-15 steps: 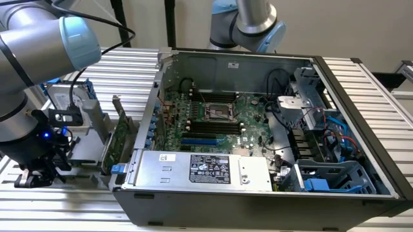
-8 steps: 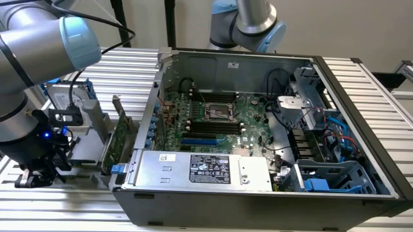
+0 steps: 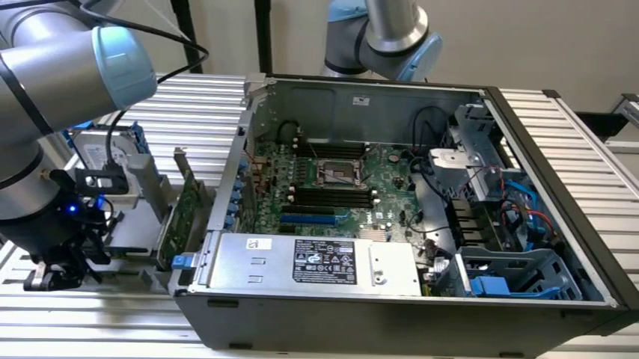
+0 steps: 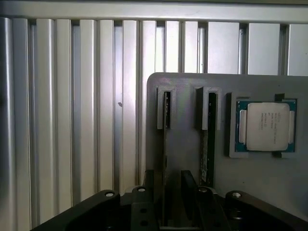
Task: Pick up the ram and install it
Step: 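Pick up the ram and move it above insertion slot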
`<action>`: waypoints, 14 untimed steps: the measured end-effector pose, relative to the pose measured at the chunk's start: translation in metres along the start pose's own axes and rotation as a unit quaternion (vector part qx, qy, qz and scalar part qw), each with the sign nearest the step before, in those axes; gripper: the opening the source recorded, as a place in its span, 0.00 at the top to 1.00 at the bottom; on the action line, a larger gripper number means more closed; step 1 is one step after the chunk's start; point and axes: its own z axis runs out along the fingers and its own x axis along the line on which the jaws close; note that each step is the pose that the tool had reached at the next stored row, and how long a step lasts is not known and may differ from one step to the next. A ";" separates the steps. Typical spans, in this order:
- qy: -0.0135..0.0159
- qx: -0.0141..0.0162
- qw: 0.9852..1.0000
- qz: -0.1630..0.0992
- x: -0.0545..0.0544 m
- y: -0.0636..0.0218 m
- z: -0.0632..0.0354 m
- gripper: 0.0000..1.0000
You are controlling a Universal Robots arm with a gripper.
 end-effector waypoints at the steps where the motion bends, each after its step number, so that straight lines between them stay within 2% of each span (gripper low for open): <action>1: 0.000 0.000 1.000 0.000 0.000 0.0000 0.0000 0.00; 2: 0.000 0.000 1.000 0.000 0.000 0.0000 0.0001 0.00; 3: 0.000 0.000 1.000 0.000 0.000 0.0000 0.0001 1.00; 14: 0.000 0.000 1.000 0.002 0.001 0.0000 0.0001 1.00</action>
